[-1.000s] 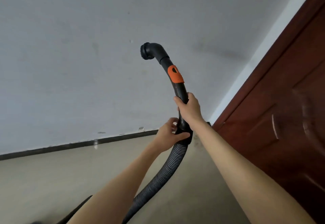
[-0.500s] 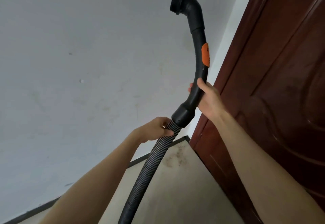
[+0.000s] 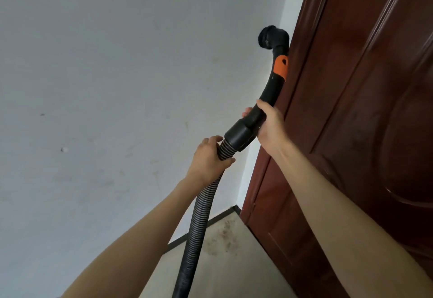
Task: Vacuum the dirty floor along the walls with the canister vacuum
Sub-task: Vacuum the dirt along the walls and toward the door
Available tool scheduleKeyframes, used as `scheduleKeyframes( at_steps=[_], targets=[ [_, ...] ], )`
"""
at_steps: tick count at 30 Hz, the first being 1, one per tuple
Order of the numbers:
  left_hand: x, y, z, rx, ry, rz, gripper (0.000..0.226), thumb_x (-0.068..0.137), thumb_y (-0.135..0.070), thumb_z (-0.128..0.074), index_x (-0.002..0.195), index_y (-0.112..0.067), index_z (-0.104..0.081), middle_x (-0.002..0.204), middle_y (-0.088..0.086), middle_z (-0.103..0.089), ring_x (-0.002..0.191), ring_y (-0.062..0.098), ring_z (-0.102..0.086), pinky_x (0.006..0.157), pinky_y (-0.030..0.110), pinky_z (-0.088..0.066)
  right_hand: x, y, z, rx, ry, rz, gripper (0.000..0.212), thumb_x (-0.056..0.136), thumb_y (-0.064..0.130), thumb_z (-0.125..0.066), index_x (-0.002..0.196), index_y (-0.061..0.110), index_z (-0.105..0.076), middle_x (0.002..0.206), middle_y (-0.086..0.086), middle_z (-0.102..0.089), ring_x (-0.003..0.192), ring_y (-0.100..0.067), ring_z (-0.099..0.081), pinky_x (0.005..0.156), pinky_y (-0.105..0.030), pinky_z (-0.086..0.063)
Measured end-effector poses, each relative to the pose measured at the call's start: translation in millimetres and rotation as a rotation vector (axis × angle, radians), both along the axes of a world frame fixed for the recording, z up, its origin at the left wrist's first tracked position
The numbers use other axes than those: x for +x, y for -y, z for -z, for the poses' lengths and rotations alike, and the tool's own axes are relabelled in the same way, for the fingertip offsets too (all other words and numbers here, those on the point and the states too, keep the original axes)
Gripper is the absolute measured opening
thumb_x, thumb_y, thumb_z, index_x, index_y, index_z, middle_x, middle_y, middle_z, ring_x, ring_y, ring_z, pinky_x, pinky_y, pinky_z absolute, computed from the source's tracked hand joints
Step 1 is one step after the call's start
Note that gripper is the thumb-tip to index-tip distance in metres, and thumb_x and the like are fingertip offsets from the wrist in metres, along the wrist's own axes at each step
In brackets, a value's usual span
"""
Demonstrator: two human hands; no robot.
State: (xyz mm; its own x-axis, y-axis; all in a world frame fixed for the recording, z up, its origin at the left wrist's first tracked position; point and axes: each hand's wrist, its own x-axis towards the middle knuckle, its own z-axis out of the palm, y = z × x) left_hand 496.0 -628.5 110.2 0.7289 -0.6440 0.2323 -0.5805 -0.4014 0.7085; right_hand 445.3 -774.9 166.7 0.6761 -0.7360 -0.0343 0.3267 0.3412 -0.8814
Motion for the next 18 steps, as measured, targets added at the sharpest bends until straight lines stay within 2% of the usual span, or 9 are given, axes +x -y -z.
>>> scheduleKeyframes(
  at_steps=[2,5,8,10,11,14,18],
  targets=[
    [-5,6,1,-0.002,0.016,0.019,0.051,0.08,-0.027,-0.073,0.124,-0.011,-0.054,0.108,0.003,-0.046,0.098,0.022,-0.054,0.087,0.026,-0.043,-5,6,0,0.018,0.027,-0.045,0.016,0.098,0.016,-0.054,0.112,0.007,-0.053,0.083,-0.01,-0.061,0.079,-0.024,-0.067,0.074,-0.033,-0.055],
    [-9,14,16,0.0,-0.057,0.001,0.057,0.076,-0.025,-0.077,0.122,-0.007,-0.048,0.111,0.003,-0.038,0.105,0.022,-0.05,0.093,0.029,-0.043,-10,5,9,-0.145,-0.032,-0.06,0.012,0.097,0.012,-0.058,0.108,0.01,-0.054,0.085,-0.008,-0.061,0.08,-0.024,-0.068,0.082,-0.036,-0.056],
    [-10,16,24,0.068,-0.273,0.088,0.062,0.079,-0.019,-0.076,0.127,-0.005,-0.04,0.128,0.007,-0.04,0.115,0.02,-0.047,0.098,0.034,-0.043,-11,-1,17,-0.303,-0.13,-0.037,0.026,0.092,0.011,-0.065,0.114,0.009,-0.051,0.085,-0.003,-0.064,0.076,-0.02,-0.068,0.081,-0.036,-0.057],
    [-13,14,25,0.09,-0.427,0.236,0.057,0.085,-0.012,-0.069,0.133,-0.006,-0.038,0.131,0.006,-0.048,0.118,0.019,-0.049,0.097,0.03,-0.043,-11,-1,23,-0.338,-0.179,-0.012,0.025,0.091,0.011,-0.067,0.11,0.014,-0.052,0.086,-0.001,-0.064,0.075,-0.021,-0.068,0.081,-0.039,-0.057],
    [-15,14,26,0.095,-0.444,0.28,0.054,0.087,-0.009,-0.066,0.134,-0.006,-0.04,0.131,0.006,-0.051,0.118,0.019,-0.05,0.096,0.029,-0.042,-12,0,25,-0.334,-0.195,0.003,0.023,0.09,0.011,-0.068,0.106,0.017,-0.051,0.086,-0.001,-0.064,0.076,-0.022,-0.068,0.081,-0.041,-0.057],
    [-20,13,33,0.096,-0.393,0.252,0.044,0.088,-0.012,-0.065,0.13,-0.008,-0.051,0.123,0.008,-0.06,0.105,0.016,-0.054,0.089,0.025,-0.041,-14,2,36,-0.315,-0.248,0.043,0.024,0.088,0.015,-0.07,0.098,0.023,-0.049,0.09,-0.001,-0.064,0.08,-0.024,-0.069,0.083,-0.042,-0.057],
    [-40,14,62,0.08,-0.421,0.141,0.046,0.084,-0.017,-0.07,0.126,-0.009,-0.052,0.109,0.0,-0.06,0.091,0.01,-0.055,0.075,0.015,-0.041,-20,3,67,-0.314,-0.369,0.101,0.034,0.086,0.025,-0.072,0.109,0.018,-0.048,0.104,-0.006,-0.065,0.094,-0.029,-0.068,0.089,-0.048,-0.055]
  ],
)
